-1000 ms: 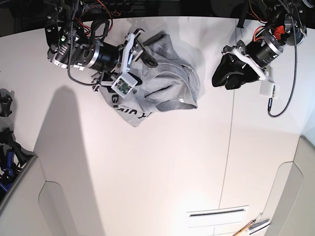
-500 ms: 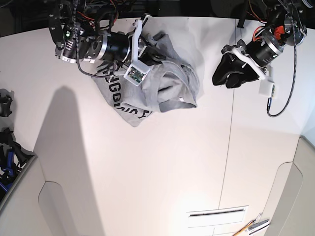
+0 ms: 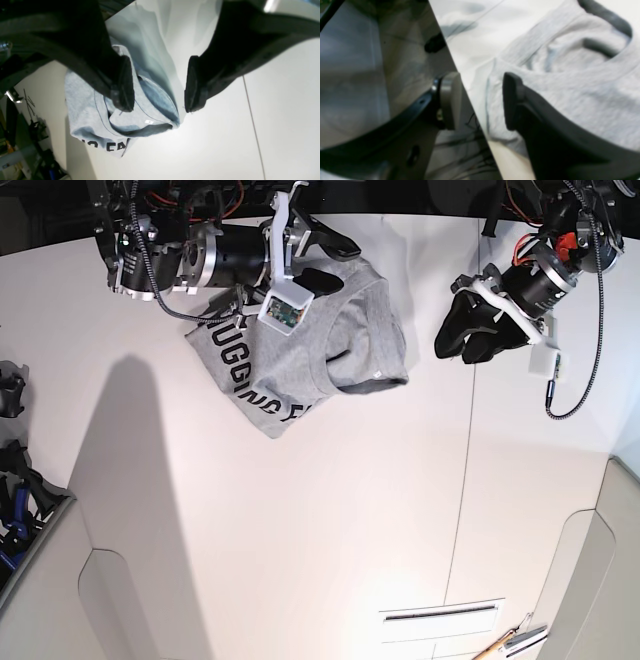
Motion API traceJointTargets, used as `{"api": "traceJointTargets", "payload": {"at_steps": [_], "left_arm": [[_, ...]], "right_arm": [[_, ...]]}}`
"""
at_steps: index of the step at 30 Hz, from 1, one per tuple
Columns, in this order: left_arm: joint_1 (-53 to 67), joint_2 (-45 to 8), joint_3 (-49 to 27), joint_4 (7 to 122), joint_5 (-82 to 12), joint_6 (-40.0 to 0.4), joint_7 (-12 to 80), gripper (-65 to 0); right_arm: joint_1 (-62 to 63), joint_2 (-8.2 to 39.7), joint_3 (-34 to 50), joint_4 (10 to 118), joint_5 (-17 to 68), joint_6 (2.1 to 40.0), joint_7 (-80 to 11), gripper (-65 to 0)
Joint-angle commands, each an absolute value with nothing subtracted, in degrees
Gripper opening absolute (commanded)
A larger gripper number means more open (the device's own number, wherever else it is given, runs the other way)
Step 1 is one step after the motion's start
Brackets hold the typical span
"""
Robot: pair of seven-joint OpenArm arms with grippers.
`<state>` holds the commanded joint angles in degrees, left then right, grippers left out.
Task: Fold the T-shirt properly
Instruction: 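Square the folded bundle with both grippers pushing its sides inward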
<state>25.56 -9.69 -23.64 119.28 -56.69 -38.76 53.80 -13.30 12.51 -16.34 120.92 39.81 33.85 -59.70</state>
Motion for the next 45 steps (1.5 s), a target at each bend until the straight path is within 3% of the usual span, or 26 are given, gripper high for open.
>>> {"api": "traceJointTargets", "payload": {"at_steps": [5,6,8,9,12,13,17,20,24,30,37,41,45], "left_arm": [[25.58,-9.67,-23.64,119.28,-57.89,-38.79,53.98,-29.6],[25.58,-9.67,-23.64,119.28,-58.54,-38.81,54.17,-29.6],[25.58,-9.65,-23.55,119.31,-61.08,-40.00,55.59,-29.7],[25.58,-9.65,-23.42,119.31,-63.16,-40.00,56.73,-33.4],[25.58,-9.67,-20.05,119.35,-70.81,-40.00,61.08,-62.7],[25.58,-9.65,-17.52,119.39,-70.91,-40.00,61.41,-65.0],[25.61,-9.50,-3.09,119.39,-65.69,-40.00,60.12,-65.0],[25.58,-9.50,7.97,119.37,-56.14,-40.00,56.62,-65.0],[25.58,-9.54,14.81,117.23,-45.89,-40.00,54.57,-65.0],[25.23,-9.54,12.05,108.36,-42.76,-40.00,53.58,-65.0],[20.12,-9.54,-0.36,102.41,-41.39,-40.00,53.56,-65.0],[16.56,-9.74,-8.23,100.79,-41.23,-40.00,53.32,-65.0],[11.31,-9.72,-10.63,96.27,-40.80,-40.00,52.42,-65.0]], "right_arm": [[-8.95,10.20,-11.05,120.90,29.28,32.73,-52.34,-38.8],[-8.08,9.43,-9.15,120.90,27.51,32.58,-50.85,-42.3],[-6.37,8.60,-5.61,120.11,25.36,31.33,-48.73,-58.9],[-5.56,8.25,-4.16,119.11,24.84,31.27,-48.10,-65.0],[-1.80,7.55,-1.43,113.84,23.20,31.29,-46.19,-65.0],[0.01,7.57,-1.06,111.18,22.87,31.29,-45.60,-65.0],[7.90,7.57,-0.86,97.91,22.92,31.31,-43.46,-65.0],[13.23,7.55,-0.86,87.46,23.18,31.31,-42.11,-65.0],[19.14,7.42,-1.61,75.22,26.24,33.87,-41.95,-65.0],[21.71,7.49,-8.08,66.46,26.52,34.28,-42.02,-65.0],[20.47,7.79,-12.16,66.46,26.81,34.50,-46.54,-65.0],[18.06,8.91,-12.12,67.40,32.53,34.52,-48.56,-65.0],[13.93,9.54,-12.14,70.87,35.59,34.74,-50.17,-65.0]]}}
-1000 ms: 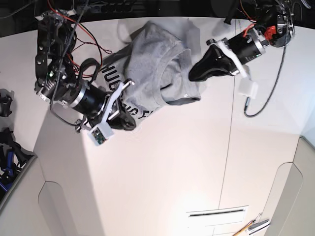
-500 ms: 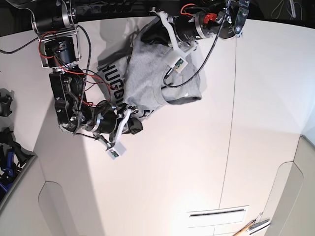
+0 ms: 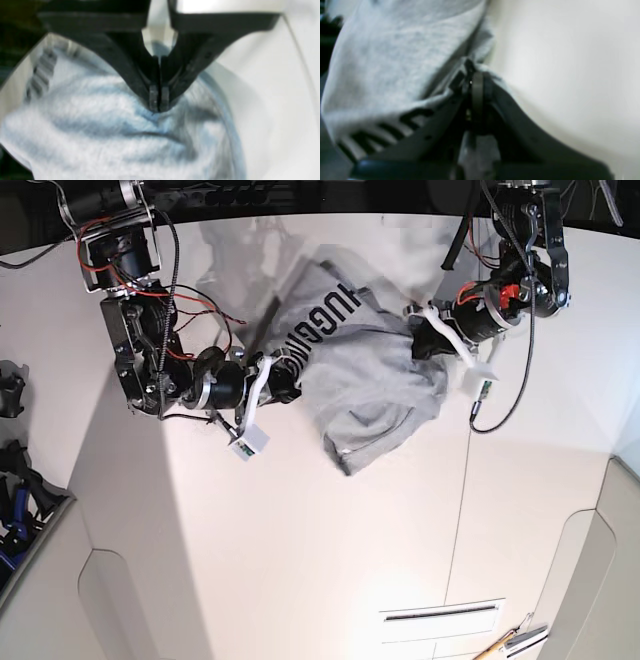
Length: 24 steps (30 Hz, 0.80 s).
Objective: Fold the T-shirt properly
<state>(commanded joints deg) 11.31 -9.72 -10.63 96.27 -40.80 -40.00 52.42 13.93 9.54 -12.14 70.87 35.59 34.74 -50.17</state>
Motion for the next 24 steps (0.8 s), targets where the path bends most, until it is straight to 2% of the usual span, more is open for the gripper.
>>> {"api": "traceJointTargets", "payload": {"at_steps": [4,9,13,16,19,24], "left_arm": [[7.60,-9.67,-10.57,91.42,-40.77,-40.00,52.05,-65.0],[5.69,-9.82,-10.57,90.72,-41.06,-40.00,52.07,-65.0],[6.39,-12.34,-10.85,93.43,-45.01,-40.00,52.80,-65.0],[8.91,-13.72,-13.98,98.59,-45.19,-40.00,52.99,-65.0],[13.78,-14.37,-18.52,104.55,-47.51,-40.00,54.35,-65.0],[26.46,-14.46,-25.06,112.18,-49.32,-40.00,55.94,-65.0]], "right_arm": [[7.38,9.50,-12.14,77.73,38.39,34.74,-50.24,-65.0],[2.66,9.50,-12.12,83.15,36.45,34.48,-50.19,-65.0],[2.66,9.52,-9.10,84.27,35.55,34.33,-52.10,-65.0],[1.87,10.07,-4.93,87.61,35.64,34.35,-55.83,-65.0],[-0.99,13.02,-2.00,93.80,38.15,34.37,-56.82,-65.0],[-8.49,19.77,-1.85,102.43,41.80,34.35,-59.20,-65.0]]}}
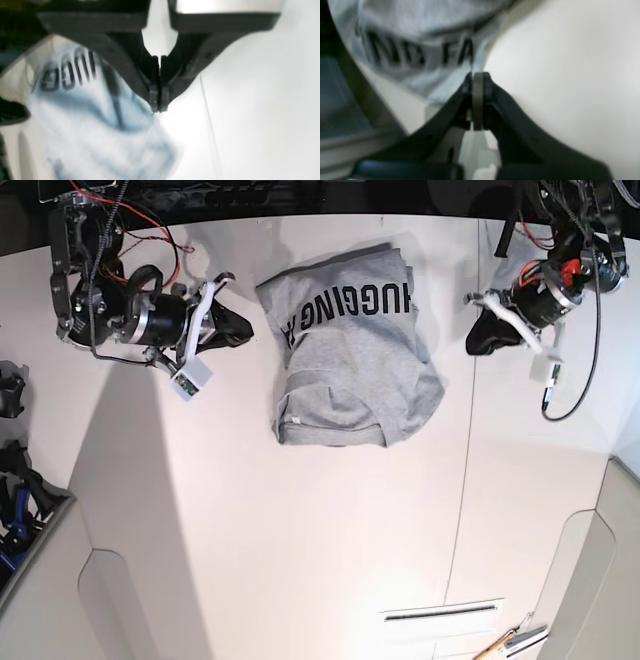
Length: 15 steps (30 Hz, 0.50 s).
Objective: Fold the T-shirt properly
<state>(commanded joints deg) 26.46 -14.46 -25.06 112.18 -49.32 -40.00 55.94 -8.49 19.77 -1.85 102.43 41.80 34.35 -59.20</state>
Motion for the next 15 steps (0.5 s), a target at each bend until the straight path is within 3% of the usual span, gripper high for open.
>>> {"api": "traceJointTargets", "payload": {"at_steps": [6,10,15], "left_arm": [[42.85,-14.48,-29.52,114.45,-48.38,-40.00,56.62,-65.0],[53.80,-14.46,-29.50,114.39,-48.16,-40.00,56.55,-65.0],[64.20,-14.44,-28.64,111.50,-43.99,-40.00,50.15,-65.0]], "right_arm": [[-20.58,28.32,-1.85,106.32,46.41,34.39,-59.27,-65.0],[-28.93,31.42,-2.44,106.37,47.88,34.61,-60.12,-65.0],[-35.79,38.30,-9.39,106.13,47.57,34.52,-60.03,-65.0]]}}
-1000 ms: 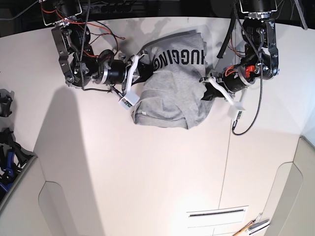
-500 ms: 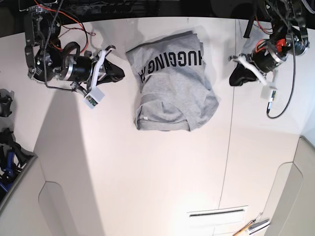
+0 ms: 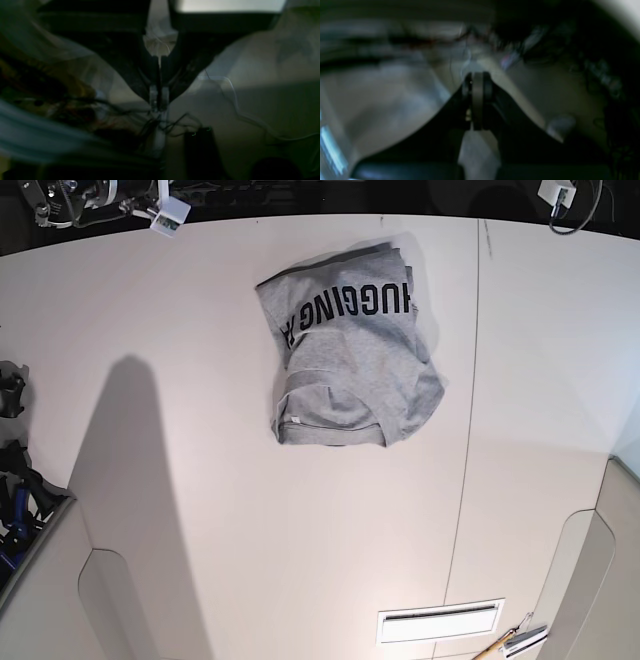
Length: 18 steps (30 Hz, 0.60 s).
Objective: Fold the T-shirt properly
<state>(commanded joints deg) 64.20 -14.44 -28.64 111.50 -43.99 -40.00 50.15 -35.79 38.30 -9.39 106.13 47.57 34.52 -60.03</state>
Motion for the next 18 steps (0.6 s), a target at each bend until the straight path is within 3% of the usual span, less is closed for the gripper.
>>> {"api": "traceJointTargets", "payload": {"at_steps": [6,12,18], "left_arm": [[64.77,-14.50,-18.92,93.47,-31.99,-40.00,31.88,-65.0],[53.23,-19.57,-4.08,66.63,-25.41,-39.99,19.27,-65.0],[38.39,-22.72,11.44,48.56,-30.85,-25.26,16.97,-65.0]], "right_arm": [[-35.88,45.50,-20.91,99.13,44.58,34.30,-55.20,-65.0],[-33.80,45.52,-32.01,81.34,32.45,34.35,-39.83,-65.0],[-27.09,41.89,-40.07,65.34,22.00,34.35,-35.81,-65.0]]}}
